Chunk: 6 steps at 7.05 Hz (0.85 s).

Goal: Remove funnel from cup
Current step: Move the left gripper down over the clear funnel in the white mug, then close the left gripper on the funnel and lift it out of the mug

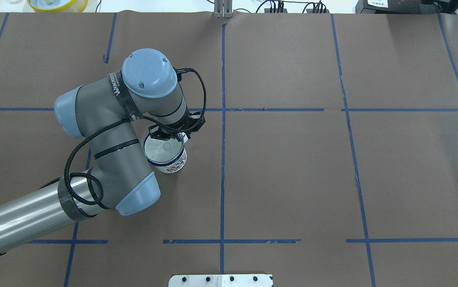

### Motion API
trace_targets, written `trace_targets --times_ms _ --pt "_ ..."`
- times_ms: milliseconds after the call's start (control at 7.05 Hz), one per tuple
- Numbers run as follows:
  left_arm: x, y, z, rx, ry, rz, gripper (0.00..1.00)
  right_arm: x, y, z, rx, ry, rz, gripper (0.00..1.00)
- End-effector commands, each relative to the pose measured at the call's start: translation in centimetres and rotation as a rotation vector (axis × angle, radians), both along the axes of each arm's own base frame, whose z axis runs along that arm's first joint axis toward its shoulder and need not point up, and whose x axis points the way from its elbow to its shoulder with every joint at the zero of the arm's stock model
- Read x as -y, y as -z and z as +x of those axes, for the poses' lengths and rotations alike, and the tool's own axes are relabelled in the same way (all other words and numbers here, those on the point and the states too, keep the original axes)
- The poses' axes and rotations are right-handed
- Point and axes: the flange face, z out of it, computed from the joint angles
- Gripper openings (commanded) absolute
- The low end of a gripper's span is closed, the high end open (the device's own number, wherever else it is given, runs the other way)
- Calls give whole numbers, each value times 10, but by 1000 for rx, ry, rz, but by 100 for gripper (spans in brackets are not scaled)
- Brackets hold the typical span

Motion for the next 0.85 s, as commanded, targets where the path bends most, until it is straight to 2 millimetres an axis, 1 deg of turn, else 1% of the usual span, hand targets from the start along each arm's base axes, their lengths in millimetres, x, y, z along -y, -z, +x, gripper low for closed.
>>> trace_targets --times_ms 0,142,284,426,568,710 --pt "-8 6 -11 38 -5 -18 0 0 0 0 0 0 0 100" --pt "-17 19 -24 36 -7 -14 0 0 0 0 0 0 0 100" --pt "-29 45 -50 1 -2 11 0 0 0 0 0 0 0 100" --pt "-34 80 -91 -60 34 50 0 0 0 0 0 0 0 100" --pt "-8 102 -142 -67 131 56 0 0 0 0 0 0 0 100" --pt "21 102 -177 -51 265 58 0 0 0 0 0 0 0 100"
